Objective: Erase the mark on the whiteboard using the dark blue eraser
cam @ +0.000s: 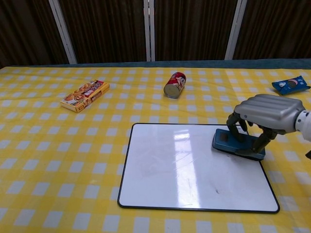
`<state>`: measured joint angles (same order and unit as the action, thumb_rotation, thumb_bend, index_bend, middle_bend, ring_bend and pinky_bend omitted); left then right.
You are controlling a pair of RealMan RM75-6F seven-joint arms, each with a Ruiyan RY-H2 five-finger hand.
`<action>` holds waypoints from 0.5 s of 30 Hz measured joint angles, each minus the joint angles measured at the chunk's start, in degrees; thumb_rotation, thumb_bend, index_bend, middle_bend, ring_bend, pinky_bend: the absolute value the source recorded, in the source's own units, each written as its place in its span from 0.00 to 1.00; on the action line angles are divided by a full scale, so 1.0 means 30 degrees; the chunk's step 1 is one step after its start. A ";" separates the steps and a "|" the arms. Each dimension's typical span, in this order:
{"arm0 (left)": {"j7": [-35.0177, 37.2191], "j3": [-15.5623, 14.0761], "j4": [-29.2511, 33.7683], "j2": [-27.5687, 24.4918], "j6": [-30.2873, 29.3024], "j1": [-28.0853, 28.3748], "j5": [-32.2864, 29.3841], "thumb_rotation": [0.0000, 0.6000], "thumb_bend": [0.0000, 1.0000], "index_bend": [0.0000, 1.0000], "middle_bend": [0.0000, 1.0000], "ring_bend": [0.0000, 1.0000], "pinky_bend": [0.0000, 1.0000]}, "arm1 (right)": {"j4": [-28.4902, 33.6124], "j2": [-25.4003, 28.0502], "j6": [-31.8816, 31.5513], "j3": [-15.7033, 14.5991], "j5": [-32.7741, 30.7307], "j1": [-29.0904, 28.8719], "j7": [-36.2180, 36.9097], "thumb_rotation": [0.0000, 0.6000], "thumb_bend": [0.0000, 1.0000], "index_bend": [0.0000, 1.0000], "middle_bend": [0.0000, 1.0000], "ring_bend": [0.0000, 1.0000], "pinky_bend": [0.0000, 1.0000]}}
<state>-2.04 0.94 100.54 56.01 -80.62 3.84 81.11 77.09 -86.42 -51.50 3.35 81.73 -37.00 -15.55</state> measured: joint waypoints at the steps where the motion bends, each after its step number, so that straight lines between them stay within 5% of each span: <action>1: -0.0017 -0.0004 0.0001 0.0005 0.0008 0.0005 0.0002 1.00 0.00 0.00 0.00 0.00 0.00 | 0.0039 0.0022 0.0015 -0.0036 -0.0002 0.0000 0.0001 1.00 0.37 0.51 0.55 0.47 0.44; 15: -0.0175 -0.0037 0.0045 0.0051 0.0034 0.0032 0.0013 1.00 0.00 0.00 0.00 0.00 0.00 | 0.2966 0.0932 0.0333 -0.1880 0.1413 0.0136 -0.0690 1.00 0.37 0.52 0.56 0.48 0.44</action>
<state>-2.57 0.83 100.68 56.16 -80.51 3.94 81.15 85.99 -83.63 -50.50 -2.29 85.97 -36.59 -17.62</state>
